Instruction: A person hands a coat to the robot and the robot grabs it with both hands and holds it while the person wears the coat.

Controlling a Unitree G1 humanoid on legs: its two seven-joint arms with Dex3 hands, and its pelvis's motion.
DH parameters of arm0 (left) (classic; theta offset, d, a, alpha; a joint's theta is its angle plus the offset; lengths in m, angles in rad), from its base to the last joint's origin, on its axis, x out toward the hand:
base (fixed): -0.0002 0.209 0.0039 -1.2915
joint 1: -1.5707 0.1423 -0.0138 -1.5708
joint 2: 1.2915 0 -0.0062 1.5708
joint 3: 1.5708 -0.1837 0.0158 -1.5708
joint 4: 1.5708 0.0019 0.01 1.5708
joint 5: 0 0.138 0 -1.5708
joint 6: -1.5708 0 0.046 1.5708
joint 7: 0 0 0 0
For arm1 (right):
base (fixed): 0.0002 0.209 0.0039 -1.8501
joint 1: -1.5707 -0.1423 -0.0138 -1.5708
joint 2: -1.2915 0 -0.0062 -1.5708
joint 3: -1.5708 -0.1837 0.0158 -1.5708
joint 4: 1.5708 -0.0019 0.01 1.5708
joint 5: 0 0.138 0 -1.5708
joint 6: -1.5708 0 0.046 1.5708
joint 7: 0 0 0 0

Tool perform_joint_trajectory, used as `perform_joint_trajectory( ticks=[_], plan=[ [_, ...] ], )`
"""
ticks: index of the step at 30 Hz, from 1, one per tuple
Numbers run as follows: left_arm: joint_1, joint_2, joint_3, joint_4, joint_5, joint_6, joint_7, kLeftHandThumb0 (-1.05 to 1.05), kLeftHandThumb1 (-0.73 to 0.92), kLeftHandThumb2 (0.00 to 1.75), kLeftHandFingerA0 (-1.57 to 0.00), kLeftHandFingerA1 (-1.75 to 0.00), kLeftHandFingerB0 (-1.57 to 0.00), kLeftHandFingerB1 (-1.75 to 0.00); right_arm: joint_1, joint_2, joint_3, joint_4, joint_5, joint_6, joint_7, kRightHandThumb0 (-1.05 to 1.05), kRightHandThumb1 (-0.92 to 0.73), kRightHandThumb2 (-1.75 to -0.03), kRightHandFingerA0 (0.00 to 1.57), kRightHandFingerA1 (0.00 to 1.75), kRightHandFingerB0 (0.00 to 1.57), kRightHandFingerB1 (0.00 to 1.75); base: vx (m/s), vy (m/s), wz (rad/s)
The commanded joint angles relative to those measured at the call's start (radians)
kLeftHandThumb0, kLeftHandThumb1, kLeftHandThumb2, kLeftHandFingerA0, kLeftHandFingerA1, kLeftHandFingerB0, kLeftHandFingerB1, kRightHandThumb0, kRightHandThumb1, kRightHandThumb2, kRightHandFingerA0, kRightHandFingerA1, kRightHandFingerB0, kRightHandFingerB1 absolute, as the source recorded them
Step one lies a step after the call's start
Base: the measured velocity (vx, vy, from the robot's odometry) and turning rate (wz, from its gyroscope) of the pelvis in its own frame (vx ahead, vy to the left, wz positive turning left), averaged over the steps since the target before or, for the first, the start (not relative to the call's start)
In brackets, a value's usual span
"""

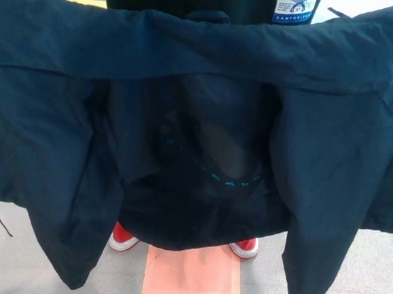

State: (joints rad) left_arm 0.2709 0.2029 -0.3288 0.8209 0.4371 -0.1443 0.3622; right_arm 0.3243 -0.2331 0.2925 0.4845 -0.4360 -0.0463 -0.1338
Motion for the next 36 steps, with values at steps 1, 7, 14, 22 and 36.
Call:
perform_joint_trajectory(
  ticks=[1,7,14,22,36],
  plan=[
    [0.136,0.162,-0.056,-0.372,0.342,-0.352,0.587,-0.37,0.59,0.92,-0.89,-0.68,-0.73,-0.63,0.147,-0.147,-0.033,-0.3,-0.228,-0.46,-0.444,-0.12,-0.74,-0.63,1.08,0.67,0.7,0.52,0.0,0.0,0.0],
    [0.191,0.199,0.089,-0.694,0.326,-0.486,0.555,-0.34,0.58,0.92,-0.9,-0.69,-0.74,-0.65,0.209,-0.125,-0.179,-0.543,-0.141,-0.564,-0.402,-0.18,-0.77,-0.62,1.08,0.69,0.71,0.53,0.0,0.0,0.0],
    [0.247,0.178,0.283,-1.065,0.21,-0.573,0.397,-0.37,0.54,0.91,-0.91,-0.72,-0.76,-0.67,0.237,-0.083,-0.352,-0.873,0.006,-0.592,-0.287,-0.26,-0.77,-0.63,1.05,0.63,0.62,0.5,0.0,0.0,0.0],
    [0.194,0.169,0.459,-1.311,0.082,-0.623,0.274,-0.47,0.47,0.86,-0.88,-0.69,-0.69,-0.63,0.163,-0.075,-0.472,-1.068,0.103,-0.536,-0.207,-0.44,-0.72,-0.61,0.77,0.53,0.46,0.43,0.0,0.0,0.0],
    [-0.076,0.343,0.665,-1.509,-0.247,-0.425,0.031,-0.56,0.37,0.76,-0.59,-0.64,-0.52,-0.55,-0.064,-0.227,-0.714,-1.23,0.349,-0.34,-0.024,-0.68,-0.57,-0.93,0.6,0.65,0.31,0.49,0.0,0.0,0.0]
  ],
)
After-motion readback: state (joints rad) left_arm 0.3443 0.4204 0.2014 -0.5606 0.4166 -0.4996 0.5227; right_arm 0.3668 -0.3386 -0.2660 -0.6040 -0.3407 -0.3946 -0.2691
